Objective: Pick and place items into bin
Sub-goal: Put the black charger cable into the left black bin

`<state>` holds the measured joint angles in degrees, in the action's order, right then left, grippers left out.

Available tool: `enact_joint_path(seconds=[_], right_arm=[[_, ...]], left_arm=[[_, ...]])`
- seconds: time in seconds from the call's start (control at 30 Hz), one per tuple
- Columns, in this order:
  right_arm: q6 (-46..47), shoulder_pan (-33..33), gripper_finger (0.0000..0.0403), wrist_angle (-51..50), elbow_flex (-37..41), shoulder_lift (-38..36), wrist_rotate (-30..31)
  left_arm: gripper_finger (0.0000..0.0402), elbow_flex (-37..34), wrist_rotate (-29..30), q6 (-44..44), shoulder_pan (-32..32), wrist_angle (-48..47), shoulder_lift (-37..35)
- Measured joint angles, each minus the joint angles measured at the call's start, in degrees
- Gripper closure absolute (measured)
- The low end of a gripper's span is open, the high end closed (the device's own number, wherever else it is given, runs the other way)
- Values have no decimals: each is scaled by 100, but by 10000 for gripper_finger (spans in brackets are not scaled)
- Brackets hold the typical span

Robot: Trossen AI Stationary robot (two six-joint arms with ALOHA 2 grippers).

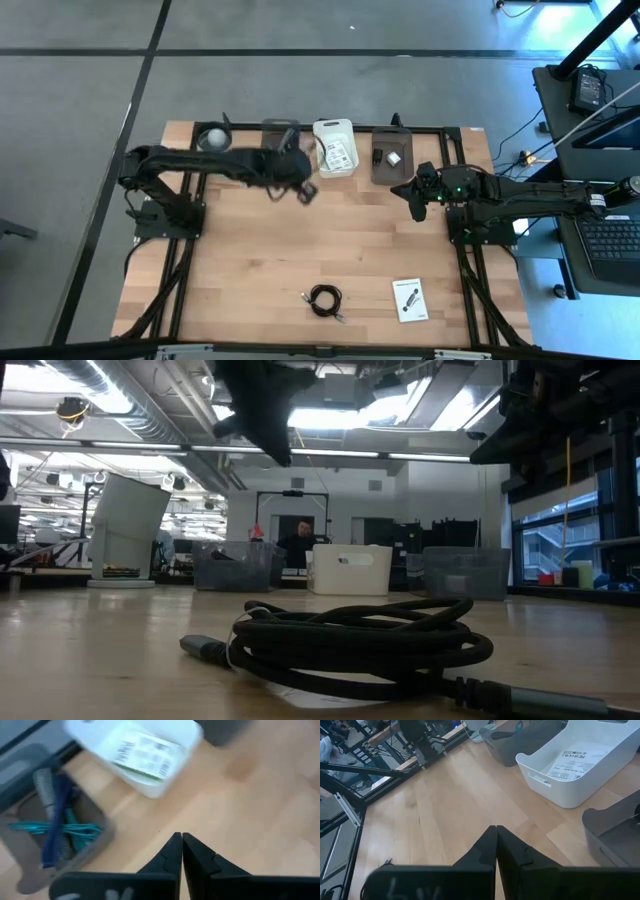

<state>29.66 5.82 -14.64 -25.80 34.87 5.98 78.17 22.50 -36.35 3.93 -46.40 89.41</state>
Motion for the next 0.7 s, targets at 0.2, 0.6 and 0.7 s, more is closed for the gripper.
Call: enact_joint_path(seconds=[0.2, 0.6, 0.7], right_arm=[[300, -10, 394, 182, 0, 19, -247], [-320, -1349, 401, 894, -978, 1462, 672], [-299, -1513, 401, 194, -1493, 1924, 931]], left_arm=[[401, -2, 59, 527, -804, 70, 122], [400, -615, -615, 1673, -1494, 857, 26], [400, -1025, -828, 1456, -1591, 1118, -55]])
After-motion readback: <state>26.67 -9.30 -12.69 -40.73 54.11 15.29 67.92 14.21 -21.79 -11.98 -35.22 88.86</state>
